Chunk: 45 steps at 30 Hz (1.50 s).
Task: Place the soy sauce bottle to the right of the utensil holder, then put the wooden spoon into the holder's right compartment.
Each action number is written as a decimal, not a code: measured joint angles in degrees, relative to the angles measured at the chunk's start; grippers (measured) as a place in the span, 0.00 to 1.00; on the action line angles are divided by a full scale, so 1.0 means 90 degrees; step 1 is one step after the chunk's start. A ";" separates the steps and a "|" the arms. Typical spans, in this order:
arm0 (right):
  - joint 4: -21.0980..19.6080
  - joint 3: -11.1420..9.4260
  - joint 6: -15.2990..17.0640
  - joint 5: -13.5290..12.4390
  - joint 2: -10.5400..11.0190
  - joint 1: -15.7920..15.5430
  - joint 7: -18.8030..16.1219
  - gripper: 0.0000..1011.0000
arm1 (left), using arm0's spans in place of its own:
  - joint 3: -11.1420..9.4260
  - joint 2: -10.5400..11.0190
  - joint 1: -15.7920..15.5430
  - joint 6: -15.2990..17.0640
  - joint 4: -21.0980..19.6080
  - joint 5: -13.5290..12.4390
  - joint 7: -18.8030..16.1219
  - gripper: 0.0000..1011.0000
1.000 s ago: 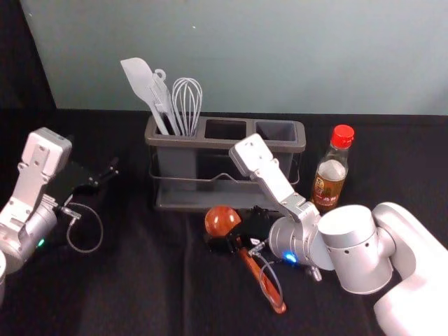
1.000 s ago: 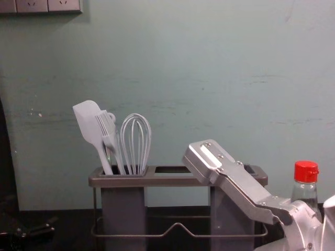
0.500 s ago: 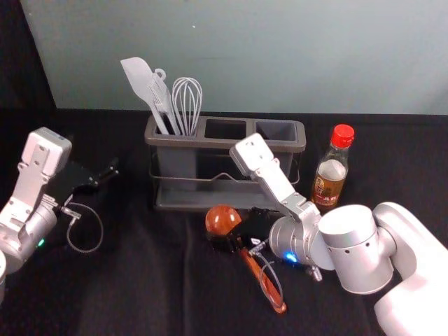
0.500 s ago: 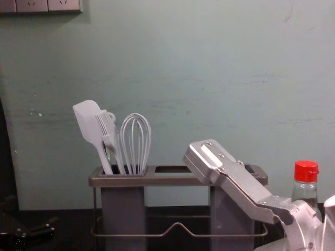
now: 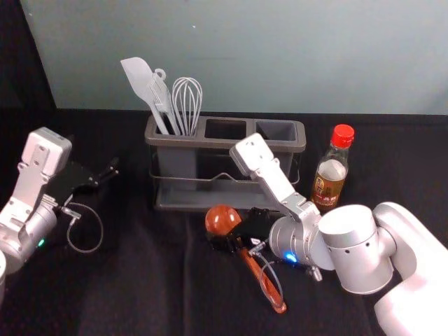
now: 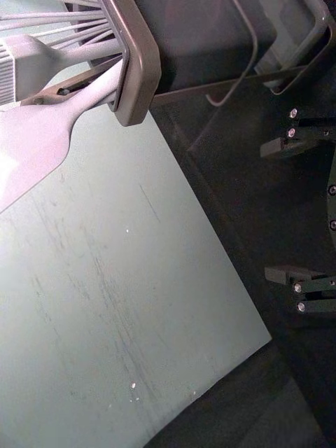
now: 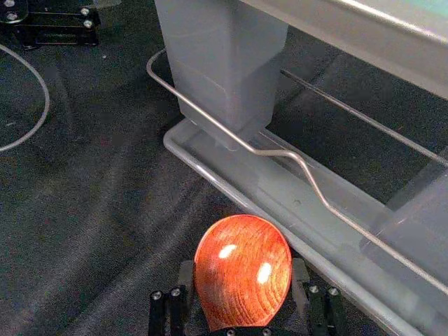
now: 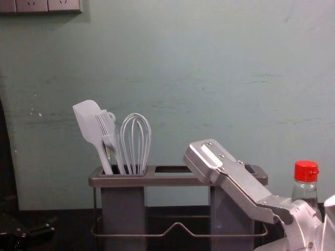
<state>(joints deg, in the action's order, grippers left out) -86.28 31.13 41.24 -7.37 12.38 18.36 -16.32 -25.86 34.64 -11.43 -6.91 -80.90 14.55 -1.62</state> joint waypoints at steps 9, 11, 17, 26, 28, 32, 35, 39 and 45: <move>-0.0582 -0.0065 -0.0758 0.0071 0.0284 -0.0325 -0.0260 0.83 | 0.0000 0.0000 0.0000 0.0000 0.0000 0.0000 0.0000 0.99; -0.0835 -0.0138 -0.1035 0.0072 0.0385 -0.0468 -0.0355 0.83 | 0.0000 0.0000 0.0000 0.0000 0.0000 0.0000 0.0000 0.99; -0.1481 -0.0483 -0.2020 -0.0110 0.0636 -0.0954 -0.0539 0.83 | 0.0000 0.0000 0.0000 0.0000 0.0000 0.0000 0.0000 0.99; -0.2261 -0.1024 -0.4075 -0.0580 0.1102 -0.1604 -0.0759 0.83 | 0.0000 0.0000 0.0000 0.0000 0.0000 0.0000 0.0000 0.99; -0.2347 -0.1105 -0.4366 -0.0635 0.1161 -0.1662 -0.0789 0.83 | 0.0000 0.0000 0.0000 0.0000 0.0000 0.0000 0.0000 0.99; -0.2513 -0.1364 -0.5132 -0.0913 0.1270 -0.1736 -0.0897 0.83 | 0.0000 0.0000 0.0000 0.0000 0.0000 0.0000 0.0000 0.99; -0.2520 -0.1528 -0.5404 -0.1168 0.1274 -0.1666 -0.0951 0.83 | 0.0000 0.0000 0.0000 0.0000 0.0000 0.0000 0.0000 0.99; -0.2495 -0.1670 -0.5480 -0.1324 0.1225 -0.1478 -0.0901 0.83 | 0.0000 0.0000 0.0000 0.0000 0.0000 0.0000 0.0000 0.99; -0.2314 -0.1741 -0.5379 -0.1373 0.1057 -0.1059 -0.0689 0.83 | 0.0000 0.0000 0.0000 0.0000 0.0000 0.0000 0.0000 0.99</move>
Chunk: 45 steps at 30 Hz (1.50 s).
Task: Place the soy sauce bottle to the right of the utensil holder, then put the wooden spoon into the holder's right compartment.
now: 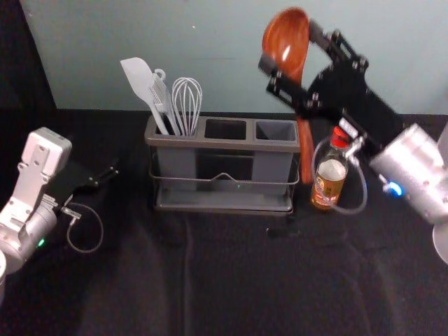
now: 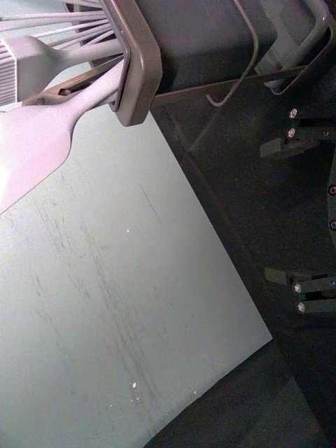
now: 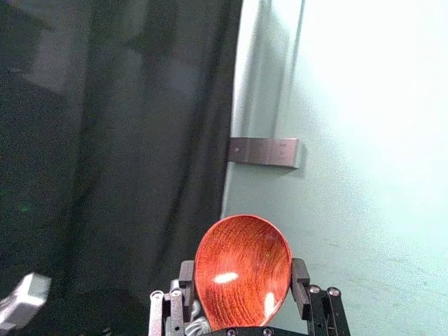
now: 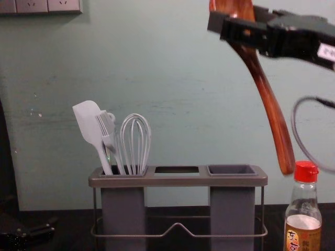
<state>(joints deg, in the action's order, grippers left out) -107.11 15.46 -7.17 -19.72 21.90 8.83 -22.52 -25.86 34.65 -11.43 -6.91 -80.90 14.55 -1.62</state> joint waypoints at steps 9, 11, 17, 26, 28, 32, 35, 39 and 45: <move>0.0776 0.0104 0.0138 0.0134 -0.0384 0.0814 0.0271 0.83 | 0.0000 0.0000 0.0000 0.0000 0.0000 0.0000 0.0000 0.99; 0.1014 0.0162 0.0163 0.0213 -0.0487 0.1019 0.0320 0.83 | 0.0000 0.0000 0.0000 0.0000 0.0000 0.0000 0.0000 0.99; 0.1543 0.0304 0.0205 0.0432 -0.0695 0.1426 0.0394 0.83 | 0.0000 0.0000 0.0000 0.0000 0.0000 0.0000 0.0000 0.99; 0.2286 0.0433 0.0215 0.0698 -0.0948 0.1882 0.0440 0.83 | 0.0000 0.0000 0.0000 0.0000 0.0000 0.0000 0.0000 0.99; 0.2436 0.0448 0.0214 0.0739 -0.0994 0.1963 0.0442 0.83 | 0.0000 0.0000 0.0000 0.0000 0.0000 0.0001 0.0000 0.99; 0.2650 0.0468 0.0210 0.0790 -0.1064 0.2063 0.0438 0.83 | 0.0000 0.0000 0.0000 0.0000 0.0000 0.0000 0.0000 0.99; 0.2770 0.0478 0.0197 0.0807 -0.1107 0.2109 0.0433 0.83 | 0.0000 0.0000 0.0000 0.0000 0.0000 0.0000 0.0000 0.99; 0.2895 0.0478 0.0169 0.0823 -0.1145 0.2140 0.0430 0.83 | 0.0000 0.0000 0.0000 0.0000 0.0000 0.0000 0.0000 0.99; 0.3051 0.0475 0.0135 0.0850 -0.1197 0.2175 0.0408 0.83 | 0.0000 0.0000 0.0000 0.0000 0.0000 0.0000 0.0000 0.99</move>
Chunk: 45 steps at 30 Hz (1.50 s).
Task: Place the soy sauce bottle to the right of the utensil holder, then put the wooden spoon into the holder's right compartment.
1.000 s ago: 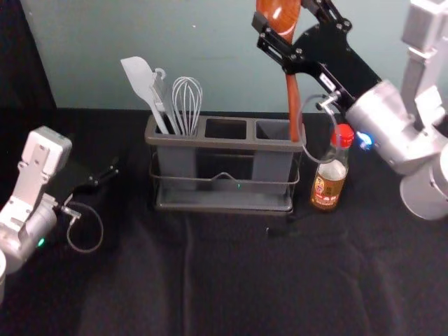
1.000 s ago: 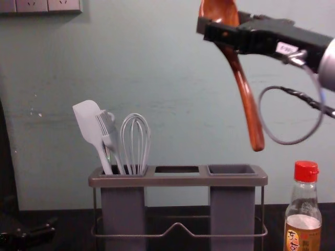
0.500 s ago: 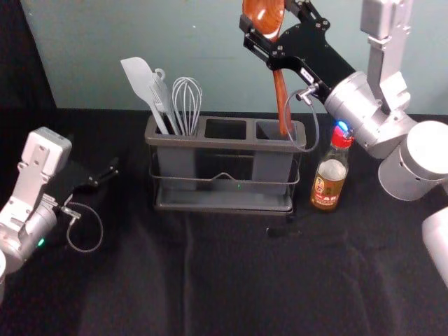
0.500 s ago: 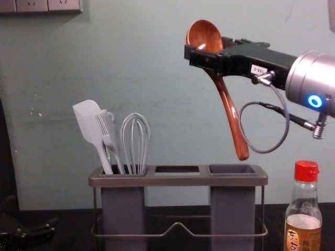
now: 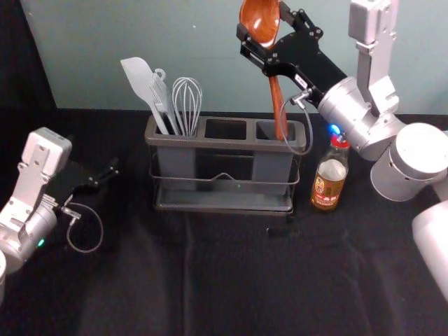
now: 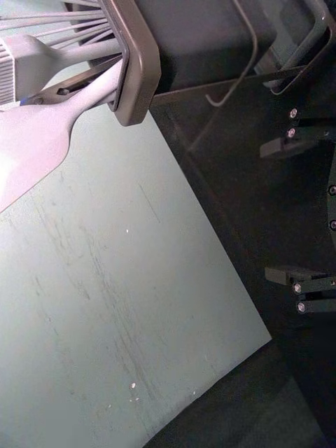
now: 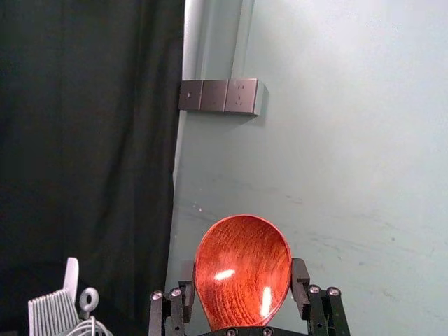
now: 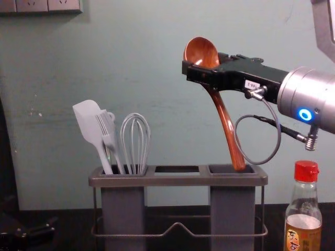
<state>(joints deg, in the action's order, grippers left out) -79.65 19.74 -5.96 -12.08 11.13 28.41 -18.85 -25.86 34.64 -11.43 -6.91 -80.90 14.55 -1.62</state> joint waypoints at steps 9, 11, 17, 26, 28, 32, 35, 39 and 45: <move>0.0127 0.0010 -0.0025 0.0063 -0.0062 -0.0002 -0.0001 0.83 | 0.0000 0.0000 0.0000 0.0000 0.0000 0.0000 0.0000 0.99; 0.0137 0.0013 -0.0025 0.0079 -0.0072 -0.0019 0.0008 0.83 | 0.0000 0.0000 0.0000 0.0000 0.0000 0.0000 0.0000 0.99; 0.0157 0.0007 -0.0033 0.0096 -0.0081 -0.0064 0.0014 0.83 | 0.0000 0.0000 0.0000 0.0000 0.0000 0.0000 0.0000 0.99; 0.0072 -0.0045 -0.0063 0.0095 -0.0060 -0.0073 -0.0004 0.83 | 0.0000 0.0000 0.0000 0.0000 0.0000 0.0000 0.0000 0.99; 0.0072 -0.0049 -0.0072 0.0095 -0.0060 -0.0064 -0.0006 0.83 | 0.0000 0.0000 0.0000 0.0000 0.0000 0.0000 0.0000 0.99; 0.0133 -0.0051 -0.0119 0.0104 -0.0077 -0.0015 -0.0011 0.83 | 0.0000 0.0000 0.0000 0.0000 0.0000 0.0000 0.0000 0.99; 0.0208 -0.0043 -0.0159 0.0137 -0.0100 0.0039 -0.0011 0.83 | 0.0000 0.0000 0.0000 0.0000 0.0000 0.0000 0.0000 0.99; 0.0320 -0.0032 -0.0207 0.0158 -0.0134 0.0107 -0.0014 0.83 | 0.0000 0.0000 0.0000 0.0000 0.0000 0.0000 0.0000 0.99; 0.0549 -0.0016 -0.0293 0.0200 -0.0199 0.0228 -0.0020 0.83 | 0.0000 0.0000 0.0000 0.0000 0.0000 0.0000 0.0000 0.99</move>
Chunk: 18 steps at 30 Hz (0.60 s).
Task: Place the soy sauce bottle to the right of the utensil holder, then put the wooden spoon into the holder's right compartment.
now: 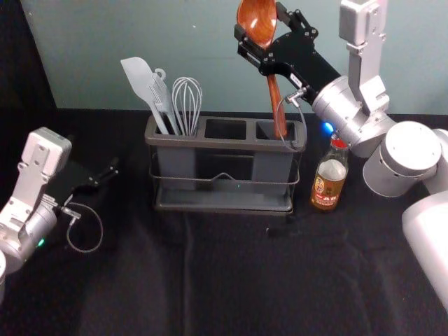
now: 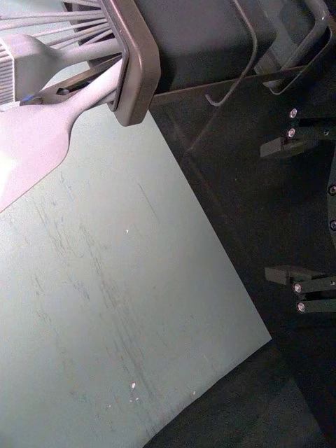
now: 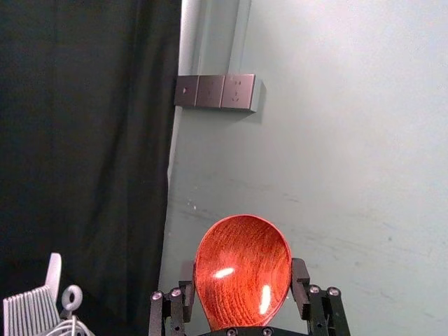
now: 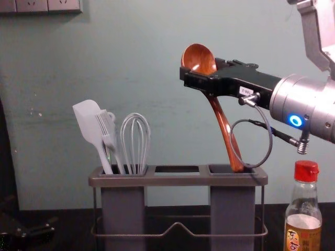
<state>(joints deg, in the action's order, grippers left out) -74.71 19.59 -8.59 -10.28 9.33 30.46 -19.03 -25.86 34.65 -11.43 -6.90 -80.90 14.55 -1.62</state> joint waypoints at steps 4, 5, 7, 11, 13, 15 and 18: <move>0.0135 0.0016 -0.0027 0.0004 -0.0040 0.0047 -0.0046 0.83 | 0.0000 0.0000 0.0000 0.0000 0.0000 0.0000 0.0000 0.99; 0.0154 0.0016 -0.0030 0.0002 -0.0043 0.0053 -0.0051 0.83 | 0.0000 0.0000 0.0000 0.0000 0.0000 0.0000 0.0000 0.99; 0.0207 0.0016 -0.0036 -0.0003 -0.0049 0.0065 -0.0069 0.83 | 0.0000 0.0000 0.0000 0.0000 0.0000 0.0000 0.0000 0.99; 0.0271 0.0009 -0.0041 -0.0027 -0.0047 0.0069 -0.0105 0.83 | 0.0000 0.0000 -0.0001 -0.0001 0.0000 0.0000 0.0000 0.99; 0.0266 0.0002 -0.0040 -0.0046 -0.0040 0.0058 -0.0115 0.83 | 0.0000 0.0000 0.0000 0.0000 0.0000 0.0000 0.0000 0.99; 0.0191 -0.0006 -0.0025 -0.0062 -0.0016 0.0004 -0.0130 0.83 | 0.0000 0.0000 0.0000 0.0000 0.0000 0.0000 0.0000 0.99; -0.0005 -0.0029 0.0050 -0.0105 0.0044 -0.0117 -0.0135 0.83 | 0.0000 0.0000 -0.0001 0.0000 0.0000 0.0000 0.0000 0.99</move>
<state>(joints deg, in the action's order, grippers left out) -74.76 19.33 -8.14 -11.23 9.73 29.41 -20.25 -25.86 34.65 -11.43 -6.90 -80.90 14.55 -1.62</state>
